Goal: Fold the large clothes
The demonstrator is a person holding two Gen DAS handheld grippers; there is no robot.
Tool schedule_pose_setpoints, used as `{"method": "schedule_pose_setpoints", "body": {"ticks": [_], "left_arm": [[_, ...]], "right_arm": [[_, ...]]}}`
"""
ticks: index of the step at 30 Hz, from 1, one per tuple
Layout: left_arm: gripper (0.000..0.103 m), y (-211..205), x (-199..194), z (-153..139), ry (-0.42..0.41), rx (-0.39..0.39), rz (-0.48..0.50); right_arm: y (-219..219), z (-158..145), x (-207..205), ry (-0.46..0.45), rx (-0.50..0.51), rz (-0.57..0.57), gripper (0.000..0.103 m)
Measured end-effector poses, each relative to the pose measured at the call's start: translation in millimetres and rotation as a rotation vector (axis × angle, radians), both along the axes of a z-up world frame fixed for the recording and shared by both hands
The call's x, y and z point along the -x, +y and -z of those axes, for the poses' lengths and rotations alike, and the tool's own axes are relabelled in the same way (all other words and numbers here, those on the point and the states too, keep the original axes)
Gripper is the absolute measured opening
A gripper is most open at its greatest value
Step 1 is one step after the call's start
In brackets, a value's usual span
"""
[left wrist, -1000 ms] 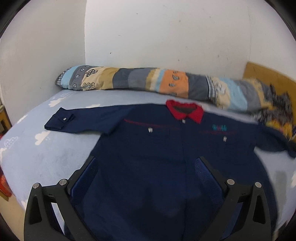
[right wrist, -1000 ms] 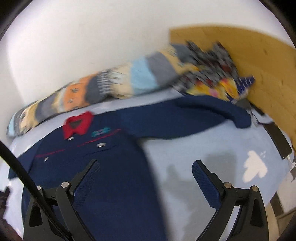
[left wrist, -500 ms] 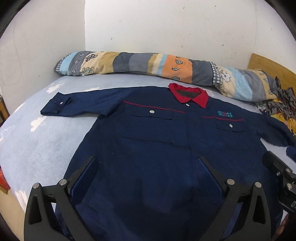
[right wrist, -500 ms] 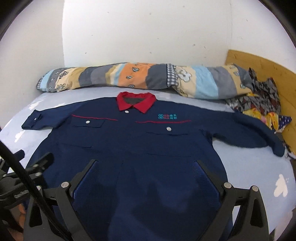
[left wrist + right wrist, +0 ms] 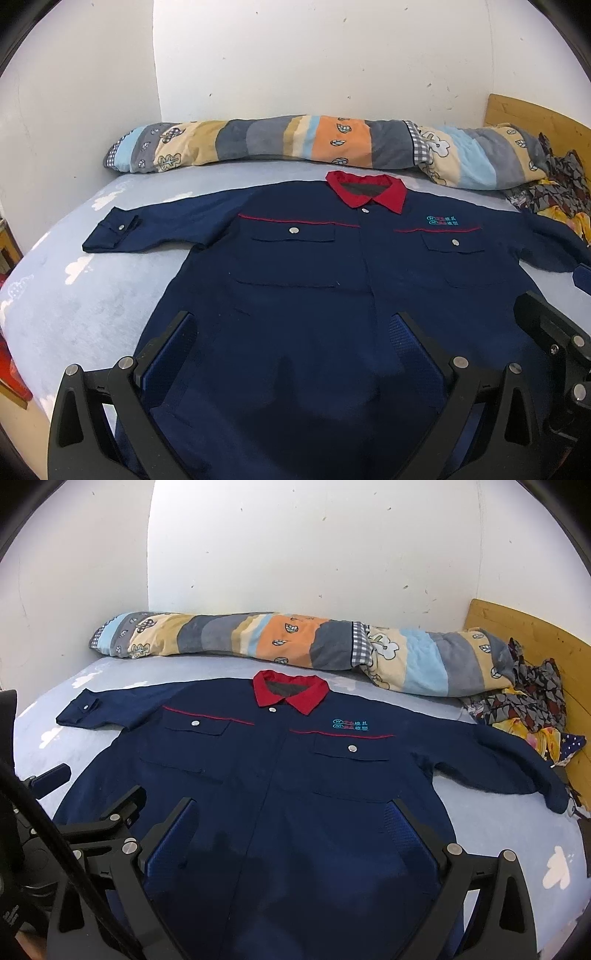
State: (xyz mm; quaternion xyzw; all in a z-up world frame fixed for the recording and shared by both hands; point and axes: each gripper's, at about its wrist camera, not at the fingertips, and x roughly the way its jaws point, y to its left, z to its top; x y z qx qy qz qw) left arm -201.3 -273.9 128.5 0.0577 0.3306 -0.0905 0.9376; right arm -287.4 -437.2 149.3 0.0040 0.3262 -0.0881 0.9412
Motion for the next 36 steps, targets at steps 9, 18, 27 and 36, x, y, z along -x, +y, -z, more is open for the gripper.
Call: {"method": "schedule_pose_setpoints", "body": {"ticks": [9, 18, 27, 36], "left_arm": [[0.103, -1, 4, 2, -0.01, -0.001, 0.0], [0.103, -8, 6, 0, -0.01, -0.004, -0.002], [0.103, -12, 14, -2, -0.015, 0.017, 0.002], [0.103, -14, 20, 2, -0.025, -0.007, 0.013]], "right_arm": [[-3, -2, 0, 0.001, -0.019, -0.003, 0.102], [-7, -1, -2, 0.011, -0.057, -0.001, 0.102], [-13, 0, -4, 0.016, -0.082, 0.013, 0.102], [-20, -1, -3, 0.018, -0.112, 0.031, 0.102]]}}
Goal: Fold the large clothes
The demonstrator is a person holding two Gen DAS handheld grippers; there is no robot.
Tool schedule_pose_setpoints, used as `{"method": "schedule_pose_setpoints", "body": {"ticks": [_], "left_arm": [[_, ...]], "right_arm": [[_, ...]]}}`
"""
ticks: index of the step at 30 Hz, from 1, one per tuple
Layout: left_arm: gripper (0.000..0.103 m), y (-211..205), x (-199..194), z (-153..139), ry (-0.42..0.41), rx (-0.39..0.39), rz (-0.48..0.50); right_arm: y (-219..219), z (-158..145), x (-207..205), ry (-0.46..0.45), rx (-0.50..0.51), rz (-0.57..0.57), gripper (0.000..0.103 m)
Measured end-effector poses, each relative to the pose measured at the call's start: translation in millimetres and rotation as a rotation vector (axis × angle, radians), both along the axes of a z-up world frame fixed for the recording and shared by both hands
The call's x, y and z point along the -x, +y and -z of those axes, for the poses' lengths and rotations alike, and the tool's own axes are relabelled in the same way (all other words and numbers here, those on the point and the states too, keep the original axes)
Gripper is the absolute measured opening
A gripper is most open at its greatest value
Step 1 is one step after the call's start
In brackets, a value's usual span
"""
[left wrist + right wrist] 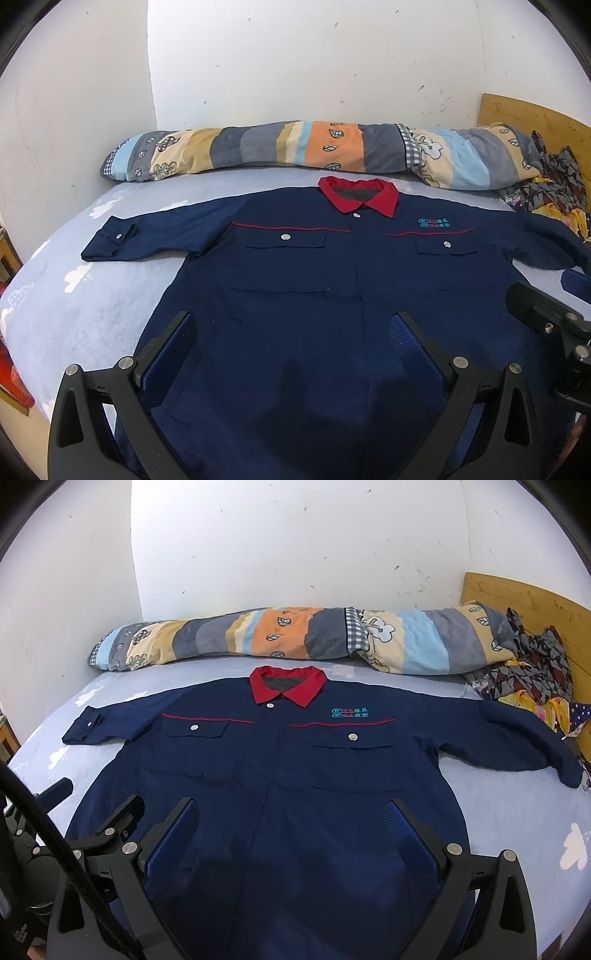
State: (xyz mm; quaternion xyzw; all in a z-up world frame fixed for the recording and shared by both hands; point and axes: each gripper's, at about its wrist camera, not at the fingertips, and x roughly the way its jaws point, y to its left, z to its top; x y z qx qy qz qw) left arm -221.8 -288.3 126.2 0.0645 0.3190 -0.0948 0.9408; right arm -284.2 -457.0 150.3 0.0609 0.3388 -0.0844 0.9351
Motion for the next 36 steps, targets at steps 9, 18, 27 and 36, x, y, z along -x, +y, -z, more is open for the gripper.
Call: {"method": "schedule_pose_setpoints", "body": {"ticks": [9, 18, 27, 36], "left_arm": [[0.103, 3, 0, 0, 0.006, 0.01, -0.007], [0.103, 19, -29, -33, -0.085, 0.001, -0.045], [0.103, 12, -46, -25, 0.01, 0.029, -0.039], [0.103, -18, -44, -8, 0.056, -0.001, 0.023]], "right_arm": [[-7, 0, -2, 0.012, -0.025, 0.008, 0.102], [-138, -29, 27, -0.114, -0.368, 0.169, 0.102], [-310, -7, 83, -0.184, -0.491, 0.443, 0.062], [-459, 82, 107, -0.236, -0.788, 0.681, 0.038]]}}
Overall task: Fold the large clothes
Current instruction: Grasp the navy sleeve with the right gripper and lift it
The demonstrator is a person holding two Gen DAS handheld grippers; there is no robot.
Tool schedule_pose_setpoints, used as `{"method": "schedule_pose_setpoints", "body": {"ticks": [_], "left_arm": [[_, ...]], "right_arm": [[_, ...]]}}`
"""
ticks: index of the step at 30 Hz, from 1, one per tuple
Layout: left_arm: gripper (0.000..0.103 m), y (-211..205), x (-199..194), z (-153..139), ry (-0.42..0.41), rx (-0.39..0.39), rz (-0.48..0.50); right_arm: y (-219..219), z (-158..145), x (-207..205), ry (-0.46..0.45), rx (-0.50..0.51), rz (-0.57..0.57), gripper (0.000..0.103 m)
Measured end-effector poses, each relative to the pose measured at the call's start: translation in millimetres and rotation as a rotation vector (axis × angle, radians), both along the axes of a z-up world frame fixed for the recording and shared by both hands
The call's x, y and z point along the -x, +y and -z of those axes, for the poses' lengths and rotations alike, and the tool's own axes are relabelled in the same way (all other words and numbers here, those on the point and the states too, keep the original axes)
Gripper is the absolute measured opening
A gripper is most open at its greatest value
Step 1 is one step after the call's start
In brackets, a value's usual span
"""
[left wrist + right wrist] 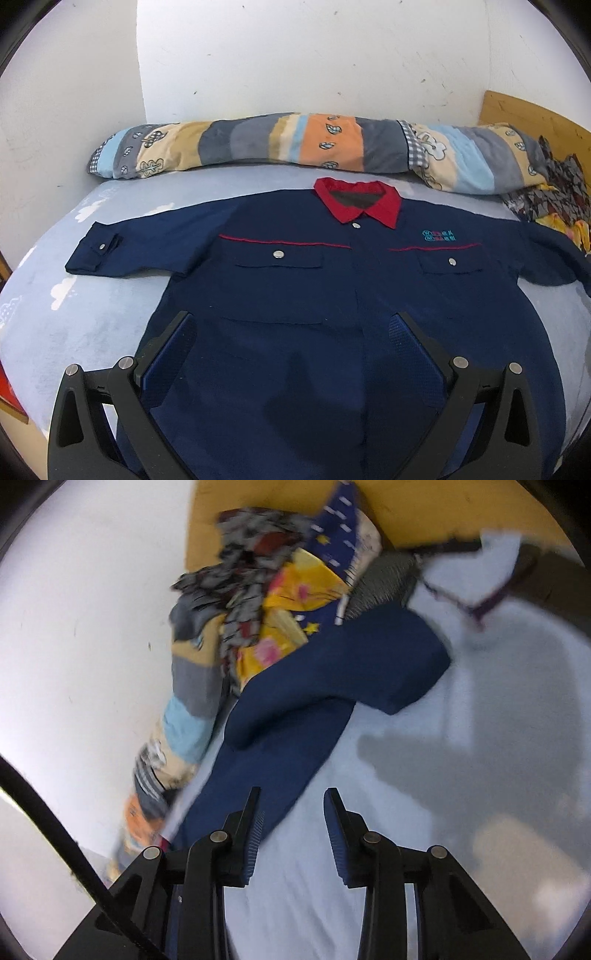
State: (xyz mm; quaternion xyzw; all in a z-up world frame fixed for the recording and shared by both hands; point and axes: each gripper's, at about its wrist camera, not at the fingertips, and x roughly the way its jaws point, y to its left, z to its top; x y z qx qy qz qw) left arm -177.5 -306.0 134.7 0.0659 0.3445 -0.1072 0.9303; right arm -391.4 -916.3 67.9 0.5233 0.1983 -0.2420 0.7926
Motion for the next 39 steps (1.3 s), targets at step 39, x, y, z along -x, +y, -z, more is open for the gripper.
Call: {"method": "schedule_pose_setpoints", "body": {"ticks": [39], "left_arm": [[0.103, 53, 3, -30, -0.024, 0.111, -0.091]], "right_arm": [[170, -229, -203, -0.14, 0.54, -0.326, 0.008]]}}
